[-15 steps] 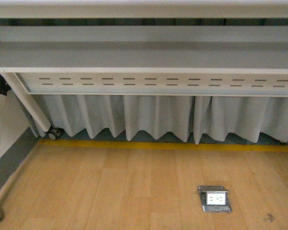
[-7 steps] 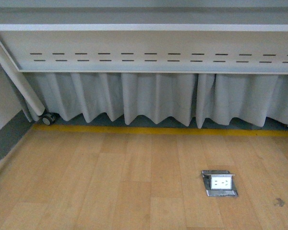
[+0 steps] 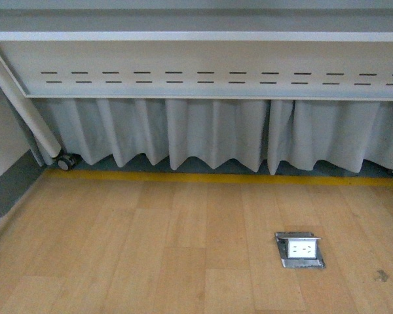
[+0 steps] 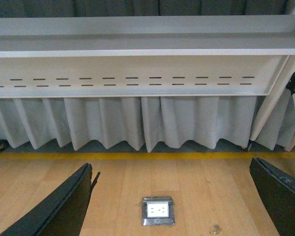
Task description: Open oven
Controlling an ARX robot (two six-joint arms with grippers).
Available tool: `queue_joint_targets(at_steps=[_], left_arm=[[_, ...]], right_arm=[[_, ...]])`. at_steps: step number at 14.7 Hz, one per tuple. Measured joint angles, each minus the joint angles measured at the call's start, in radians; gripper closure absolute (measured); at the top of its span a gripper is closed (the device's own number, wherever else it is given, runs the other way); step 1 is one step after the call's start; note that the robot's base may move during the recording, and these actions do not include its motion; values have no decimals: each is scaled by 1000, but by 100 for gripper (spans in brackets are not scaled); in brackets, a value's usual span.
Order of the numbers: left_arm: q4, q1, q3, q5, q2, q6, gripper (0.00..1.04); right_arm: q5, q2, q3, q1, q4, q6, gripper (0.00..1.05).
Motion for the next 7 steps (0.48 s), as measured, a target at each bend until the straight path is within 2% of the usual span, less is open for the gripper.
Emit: queue_joint_targets(at_steps=[7], left_arm=[[0, 0, 0, 0, 0, 0, 7]], right_arm=[[0, 0, 0, 0, 0, 0, 6]])
